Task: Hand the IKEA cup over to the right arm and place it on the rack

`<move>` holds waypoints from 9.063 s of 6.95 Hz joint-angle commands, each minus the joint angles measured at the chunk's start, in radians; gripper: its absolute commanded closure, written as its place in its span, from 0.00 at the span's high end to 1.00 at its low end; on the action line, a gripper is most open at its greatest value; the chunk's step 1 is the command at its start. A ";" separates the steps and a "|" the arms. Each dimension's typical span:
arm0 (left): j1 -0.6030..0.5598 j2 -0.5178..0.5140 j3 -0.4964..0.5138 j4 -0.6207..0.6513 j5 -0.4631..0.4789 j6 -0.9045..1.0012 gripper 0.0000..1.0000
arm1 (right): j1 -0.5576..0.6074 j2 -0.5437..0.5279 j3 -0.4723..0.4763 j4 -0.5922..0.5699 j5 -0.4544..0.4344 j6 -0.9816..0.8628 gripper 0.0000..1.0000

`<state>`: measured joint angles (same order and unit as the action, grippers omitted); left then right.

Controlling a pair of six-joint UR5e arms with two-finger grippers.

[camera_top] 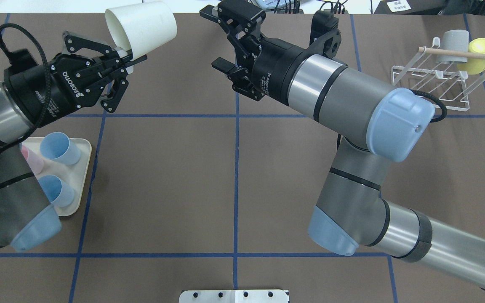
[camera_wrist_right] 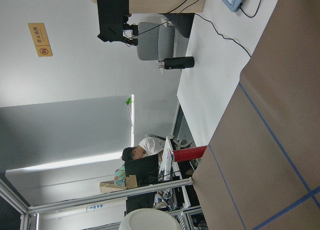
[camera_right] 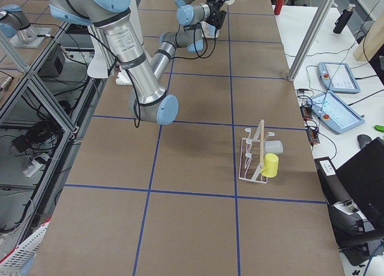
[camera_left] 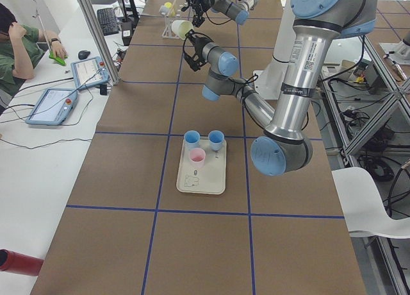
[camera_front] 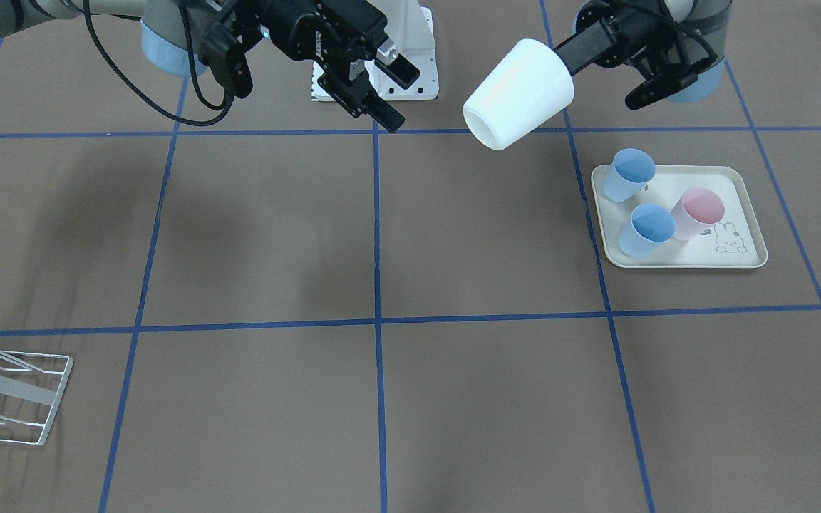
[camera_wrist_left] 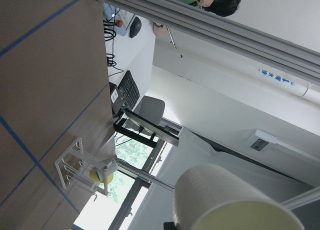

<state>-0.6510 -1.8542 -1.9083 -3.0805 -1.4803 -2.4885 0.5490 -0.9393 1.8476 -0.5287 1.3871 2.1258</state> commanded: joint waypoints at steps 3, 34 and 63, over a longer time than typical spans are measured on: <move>0.089 -0.052 0.012 -0.004 0.110 0.006 0.00 | -0.018 -0.016 -0.007 0.082 -0.002 0.031 1.00; 0.154 -0.013 0.017 0.284 0.121 0.664 1.00 | 0.206 -0.053 -0.135 -0.344 -0.233 -0.620 0.00; 0.071 0.015 -0.348 1.338 0.087 1.157 1.00 | 0.332 -0.239 -0.505 -0.349 -0.576 -0.998 0.00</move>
<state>-0.5798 -1.8392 -2.2565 -1.7426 -1.3928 -1.3315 0.8846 -1.1758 1.3398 -0.8763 0.8115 1.1271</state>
